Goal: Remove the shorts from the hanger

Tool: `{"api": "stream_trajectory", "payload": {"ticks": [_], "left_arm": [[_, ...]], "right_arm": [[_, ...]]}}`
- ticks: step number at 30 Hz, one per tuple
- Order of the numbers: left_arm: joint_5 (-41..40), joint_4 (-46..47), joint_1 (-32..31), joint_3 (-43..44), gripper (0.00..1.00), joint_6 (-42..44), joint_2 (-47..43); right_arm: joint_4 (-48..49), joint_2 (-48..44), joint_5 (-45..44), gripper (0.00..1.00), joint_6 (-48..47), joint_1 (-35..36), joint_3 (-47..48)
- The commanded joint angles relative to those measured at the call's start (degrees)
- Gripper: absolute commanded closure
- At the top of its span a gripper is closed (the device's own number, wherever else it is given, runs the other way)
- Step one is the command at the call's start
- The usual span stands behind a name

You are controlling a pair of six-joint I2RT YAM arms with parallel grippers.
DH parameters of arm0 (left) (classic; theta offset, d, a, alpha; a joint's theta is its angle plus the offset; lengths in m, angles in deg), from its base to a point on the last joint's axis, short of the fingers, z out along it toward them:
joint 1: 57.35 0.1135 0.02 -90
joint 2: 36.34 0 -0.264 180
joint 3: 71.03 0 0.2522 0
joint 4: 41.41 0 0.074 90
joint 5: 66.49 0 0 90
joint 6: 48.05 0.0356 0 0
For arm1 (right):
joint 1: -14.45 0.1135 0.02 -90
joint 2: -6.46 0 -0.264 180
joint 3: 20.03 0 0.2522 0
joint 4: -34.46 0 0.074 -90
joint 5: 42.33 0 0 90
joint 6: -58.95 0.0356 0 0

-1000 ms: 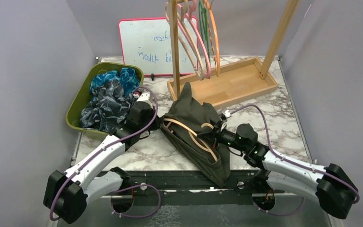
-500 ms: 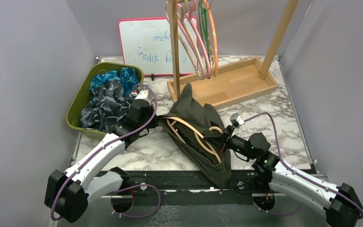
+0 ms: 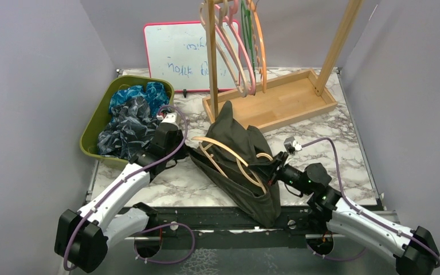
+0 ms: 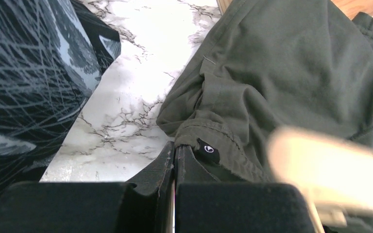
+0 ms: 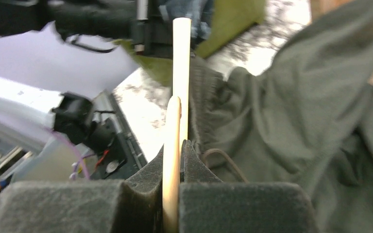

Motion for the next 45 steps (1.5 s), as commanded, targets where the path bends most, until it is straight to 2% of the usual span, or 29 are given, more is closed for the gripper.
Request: {"api": "stream_trajectory", "payload": {"ticks": [1,2,6,8,11,15,19,29,37,40,45], "left_arm": [[-0.3,4.6,2.7,-2.2,1.00,1.8,-5.1],[1.7,5.0,2.7,-3.0,0.99,1.5,-6.3],[9.3,6.6,2.7,-5.9,0.65,0.4,-10.6],[13.7,8.0,2.6,-7.3,0.55,-0.7,-11.8],[16.9,9.0,1.4,-8.5,0.45,-1.9,-13.1],[13.8,9.2,-2.6,-8.9,0.35,-3.5,-15.2],[9.5,11.2,-9.9,-8.2,0.28,-5.5,-15.0],[4.2,22.6,-21.1,-10.8,0.25,-11.7,-9.6],[0.0,37.0,-27.7,-13.8,0.26,-19.6,-4.8],[-2.6,37.1,-29.4,-12.7,0.29,-21.1,-1.4],[-5.5,38.8,-31.2,-13.6,0.45,-25.2,2.6]], "right_arm": [[-14.5,6.1,-9.3,0.99,4.8,1.2,0.0],[-14.9,8.6,-10.3,0.99,4.8,1.2,1.0],[-12.8,19.6,-7.7,0.99,4.6,1.2,5.9],[-11.1,25.2,-5.9,0.99,5.0,1.2,8.4],[-10.2,30.0,-4.5,0.99,5.1,1.2,12.3],[-9.5,31.7,-3.8,0.99,4.6,1.2,16.0],[-9.4,31.7,-3.1,0.99,5.1,1.2,18.0],[-6.8,24.0,-10.1,0.99,10.1,1.2,16.3],[-4.5,21.6,-8.8,0.99,14.5,1.2,13.9],[-3.4,21.5,-8.7,0.99,16.2,1.2,13.1],[-1.7,21.4,-7.8,0.99,17.5,1.2,12.2]]}}
